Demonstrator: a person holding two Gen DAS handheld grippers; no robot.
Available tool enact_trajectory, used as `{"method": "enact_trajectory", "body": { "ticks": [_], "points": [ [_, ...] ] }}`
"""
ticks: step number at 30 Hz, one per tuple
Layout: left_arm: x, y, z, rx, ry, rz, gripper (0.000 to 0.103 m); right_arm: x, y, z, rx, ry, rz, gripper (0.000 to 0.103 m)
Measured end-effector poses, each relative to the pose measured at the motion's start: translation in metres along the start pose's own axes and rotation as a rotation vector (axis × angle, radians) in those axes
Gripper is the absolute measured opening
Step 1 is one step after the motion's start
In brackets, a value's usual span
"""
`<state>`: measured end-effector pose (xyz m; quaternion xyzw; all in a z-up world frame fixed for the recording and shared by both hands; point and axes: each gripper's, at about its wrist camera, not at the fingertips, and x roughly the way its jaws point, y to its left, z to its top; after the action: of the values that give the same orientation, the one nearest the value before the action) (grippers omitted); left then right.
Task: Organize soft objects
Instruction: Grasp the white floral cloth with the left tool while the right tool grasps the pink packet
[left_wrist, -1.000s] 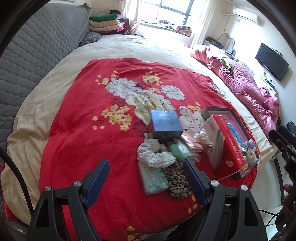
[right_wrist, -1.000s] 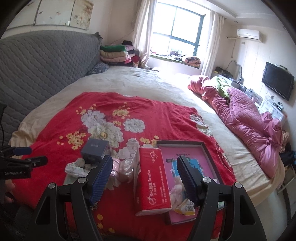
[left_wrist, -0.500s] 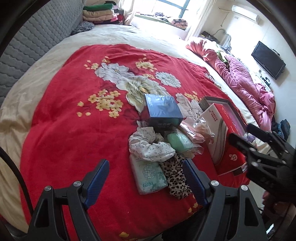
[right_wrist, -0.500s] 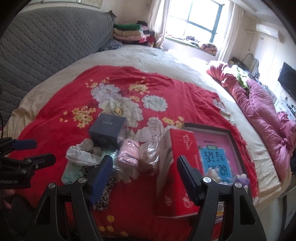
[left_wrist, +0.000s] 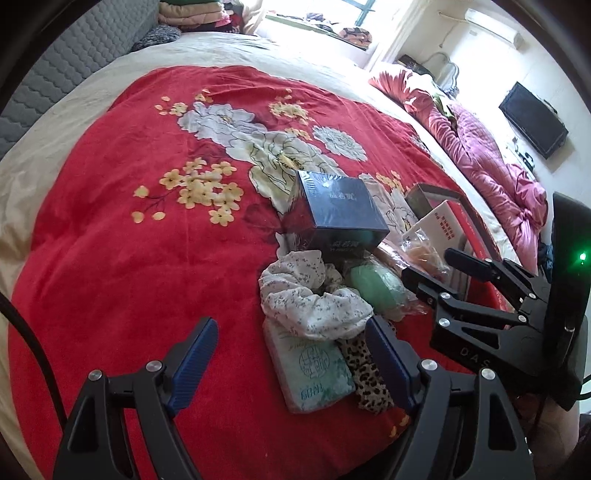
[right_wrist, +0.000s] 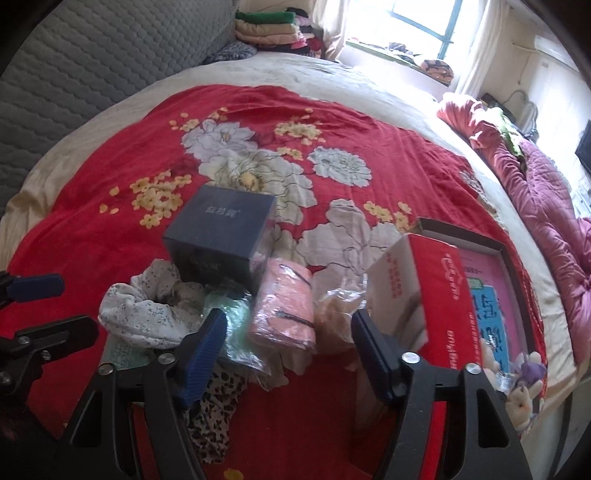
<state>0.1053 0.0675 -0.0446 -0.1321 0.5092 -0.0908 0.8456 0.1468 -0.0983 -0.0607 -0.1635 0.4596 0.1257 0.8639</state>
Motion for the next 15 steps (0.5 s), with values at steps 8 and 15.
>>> {"method": "enact_trajectory", "body": {
  "ticks": [8,15],
  "points": [
    [0.017,-0.006,0.006,0.034,0.021,-0.009,0.081,0.023,-0.004,-0.006,0.033,0.031,0.043,0.028],
    [0.034,-0.009,0.015,0.05,0.03,0.004,0.081,0.015,-0.012,-0.009,0.114,0.007,0.144,0.011]
  ]
}}
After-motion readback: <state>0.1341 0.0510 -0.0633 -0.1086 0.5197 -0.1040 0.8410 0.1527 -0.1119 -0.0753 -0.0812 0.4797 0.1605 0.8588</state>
